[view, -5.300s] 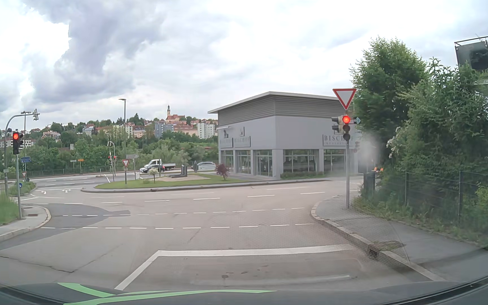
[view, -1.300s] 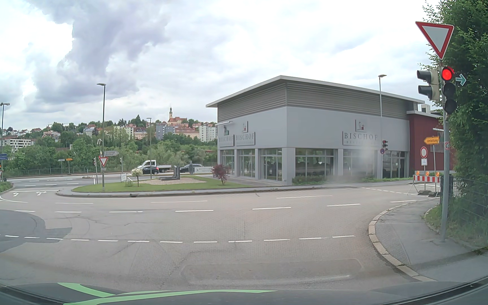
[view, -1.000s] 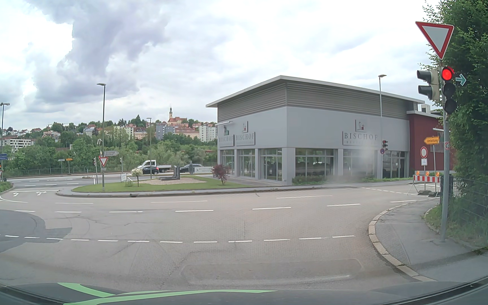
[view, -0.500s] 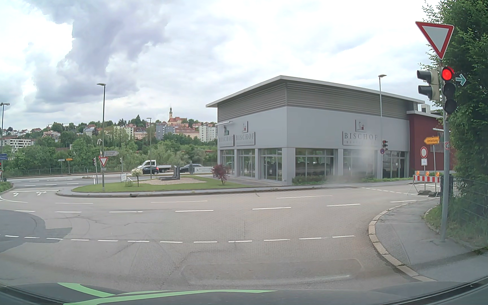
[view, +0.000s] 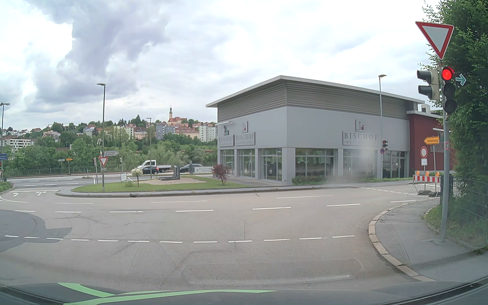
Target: Follow the waypoints while adhering to traffic rules and regulations
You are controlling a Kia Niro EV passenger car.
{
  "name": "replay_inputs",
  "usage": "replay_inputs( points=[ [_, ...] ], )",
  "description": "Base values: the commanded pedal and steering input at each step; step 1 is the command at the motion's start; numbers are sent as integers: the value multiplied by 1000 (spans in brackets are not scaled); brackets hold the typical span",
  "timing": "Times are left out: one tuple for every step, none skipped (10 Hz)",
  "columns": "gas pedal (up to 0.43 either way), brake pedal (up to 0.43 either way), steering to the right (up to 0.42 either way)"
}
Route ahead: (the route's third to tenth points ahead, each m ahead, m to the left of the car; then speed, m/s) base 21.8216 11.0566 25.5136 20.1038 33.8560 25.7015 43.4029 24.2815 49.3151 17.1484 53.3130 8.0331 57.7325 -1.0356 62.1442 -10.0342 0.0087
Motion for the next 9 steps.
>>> replay_inputs(
  points=[
    [0, 354, 0],
    [0, 354, 0],
    [0, 354, 0],
    [0, 354, 0],
    [0, 354, 0],
    [0, 354, 0],
    [0, 354, 0],
    [0, 354, 0],
    [0, 354, 0]
  ],
)
